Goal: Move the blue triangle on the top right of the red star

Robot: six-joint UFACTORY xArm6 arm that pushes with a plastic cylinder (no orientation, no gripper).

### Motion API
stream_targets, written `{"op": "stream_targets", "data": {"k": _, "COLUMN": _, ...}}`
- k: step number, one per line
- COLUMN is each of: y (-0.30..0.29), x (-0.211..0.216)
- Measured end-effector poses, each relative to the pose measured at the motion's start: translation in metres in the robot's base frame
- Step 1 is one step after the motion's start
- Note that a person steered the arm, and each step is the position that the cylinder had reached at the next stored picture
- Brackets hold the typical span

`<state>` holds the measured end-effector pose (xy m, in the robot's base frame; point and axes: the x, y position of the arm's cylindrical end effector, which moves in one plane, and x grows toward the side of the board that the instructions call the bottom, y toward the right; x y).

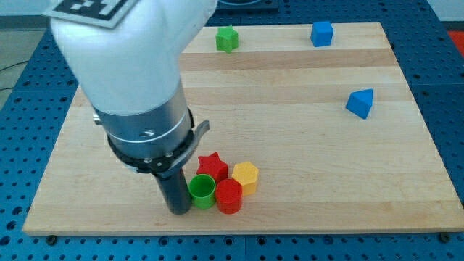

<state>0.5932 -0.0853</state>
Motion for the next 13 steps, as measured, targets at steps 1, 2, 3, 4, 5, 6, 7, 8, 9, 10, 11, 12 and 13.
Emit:
{"op": "stream_targets", "data": {"k": 1, "y": -0.027, "x": 0.005}}
{"op": "stream_targets", "data": {"k": 2, "y": -0.056, "x": -0.024}}
{"op": "stream_targets", "data": {"k": 3, "y": -0.051, "x": -0.124}}
{"op": "stream_targets", "data": {"k": 4, "y": 0.045, "x": -0.210}}
{"op": "stream_targets", "data": {"k": 5, "y": 0.166, "x": -0.241}}
{"op": "stream_targets", "data": {"k": 6, "y": 0.294, "x": -0.248}}
{"op": "stream_targets", "data": {"k": 7, "y": 0.334, "x": -0.191}}
{"op": "stream_targets", "data": {"k": 8, "y": 0.259, "x": -0.157}}
{"op": "stream_targets", "data": {"k": 9, "y": 0.183, "x": -0.150}}
{"op": "stream_targets", "data": {"k": 10, "y": 0.141, "x": -0.150}}
{"op": "stream_targets", "data": {"k": 11, "y": 0.122, "x": -0.150}}
{"op": "stream_targets", "data": {"k": 12, "y": 0.106, "x": -0.150}}
{"op": "stream_targets", "data": {"k": 13, "y": 0.103, "x": -0.154}}
